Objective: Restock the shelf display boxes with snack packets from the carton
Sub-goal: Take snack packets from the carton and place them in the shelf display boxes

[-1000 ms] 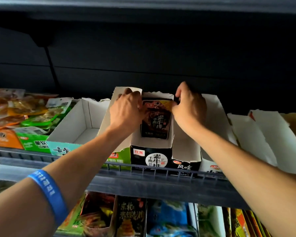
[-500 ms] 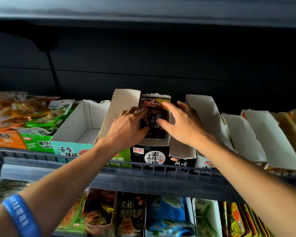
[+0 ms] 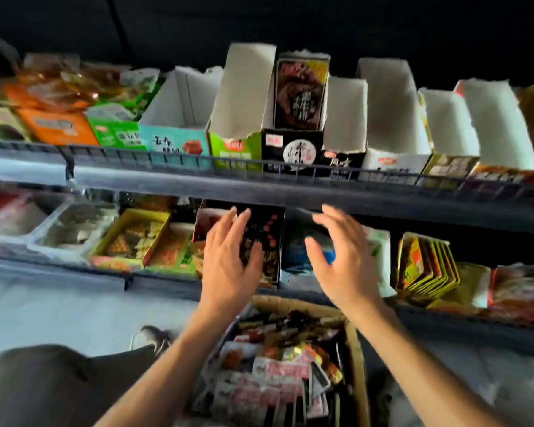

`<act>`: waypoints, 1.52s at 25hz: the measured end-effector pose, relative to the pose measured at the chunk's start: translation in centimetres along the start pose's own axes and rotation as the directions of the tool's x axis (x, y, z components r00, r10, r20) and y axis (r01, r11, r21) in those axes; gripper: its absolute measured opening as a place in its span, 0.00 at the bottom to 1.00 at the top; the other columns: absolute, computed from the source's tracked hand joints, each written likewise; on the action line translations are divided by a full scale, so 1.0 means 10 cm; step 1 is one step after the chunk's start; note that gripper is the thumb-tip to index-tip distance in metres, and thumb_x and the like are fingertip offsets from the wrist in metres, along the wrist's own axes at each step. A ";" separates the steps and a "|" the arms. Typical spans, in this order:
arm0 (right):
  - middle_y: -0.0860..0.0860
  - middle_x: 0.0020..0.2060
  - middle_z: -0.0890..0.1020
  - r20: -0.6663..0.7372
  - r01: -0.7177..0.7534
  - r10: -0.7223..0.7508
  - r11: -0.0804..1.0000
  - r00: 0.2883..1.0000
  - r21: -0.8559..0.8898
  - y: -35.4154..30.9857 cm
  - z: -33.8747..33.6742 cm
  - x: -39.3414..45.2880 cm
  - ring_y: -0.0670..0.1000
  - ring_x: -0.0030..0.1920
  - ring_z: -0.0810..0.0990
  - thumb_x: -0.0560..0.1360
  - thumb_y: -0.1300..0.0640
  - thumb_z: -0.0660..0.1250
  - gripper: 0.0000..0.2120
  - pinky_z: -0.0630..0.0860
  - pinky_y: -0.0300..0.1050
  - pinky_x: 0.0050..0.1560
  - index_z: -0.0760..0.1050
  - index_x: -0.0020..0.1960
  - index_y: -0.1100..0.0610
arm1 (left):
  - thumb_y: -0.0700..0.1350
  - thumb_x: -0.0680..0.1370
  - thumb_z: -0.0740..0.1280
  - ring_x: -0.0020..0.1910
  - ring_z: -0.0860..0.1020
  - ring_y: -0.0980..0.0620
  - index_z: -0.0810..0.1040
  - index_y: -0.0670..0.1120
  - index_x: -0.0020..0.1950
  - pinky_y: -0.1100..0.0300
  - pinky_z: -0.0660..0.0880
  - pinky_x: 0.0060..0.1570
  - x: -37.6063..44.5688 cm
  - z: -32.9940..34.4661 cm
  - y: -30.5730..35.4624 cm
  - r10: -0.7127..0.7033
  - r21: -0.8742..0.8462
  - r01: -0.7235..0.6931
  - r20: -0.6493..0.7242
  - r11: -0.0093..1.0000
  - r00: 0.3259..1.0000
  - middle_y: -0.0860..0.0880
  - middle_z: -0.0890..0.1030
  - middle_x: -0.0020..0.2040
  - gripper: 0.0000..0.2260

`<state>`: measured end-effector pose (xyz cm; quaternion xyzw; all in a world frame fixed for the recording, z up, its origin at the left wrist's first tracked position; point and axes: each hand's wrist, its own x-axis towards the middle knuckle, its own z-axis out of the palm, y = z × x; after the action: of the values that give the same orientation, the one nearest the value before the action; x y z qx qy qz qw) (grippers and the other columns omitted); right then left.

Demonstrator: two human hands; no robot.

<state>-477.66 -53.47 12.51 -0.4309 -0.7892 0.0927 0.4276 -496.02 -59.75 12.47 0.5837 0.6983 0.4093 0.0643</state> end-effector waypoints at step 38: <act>0.52 0.59 0.75 0.655 -0.033 0.426 0.852 0.624 -0.522 1.27 1.67 -1.54 0.54 0.57 0.76 0.78 0.56 0.68 0.15 0.82 0.46 0.44 0.72 0.63 0.55 | 0.63 0.77 0.60 0.73 0.63 0.40 0.61 0.60 0.77 0.46 0.68 0.68 -1.29 1.08 -1.53 -0.421 0.357 0.224 0.732 0.907 0.535 0.48 0.63 0.74 0.29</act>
<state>-478.56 -53.64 -13.48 -0.5420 -0.8278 0.1273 -0.0689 -497.57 -65.33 -9.52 0.5672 0.7318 0.0069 0.3779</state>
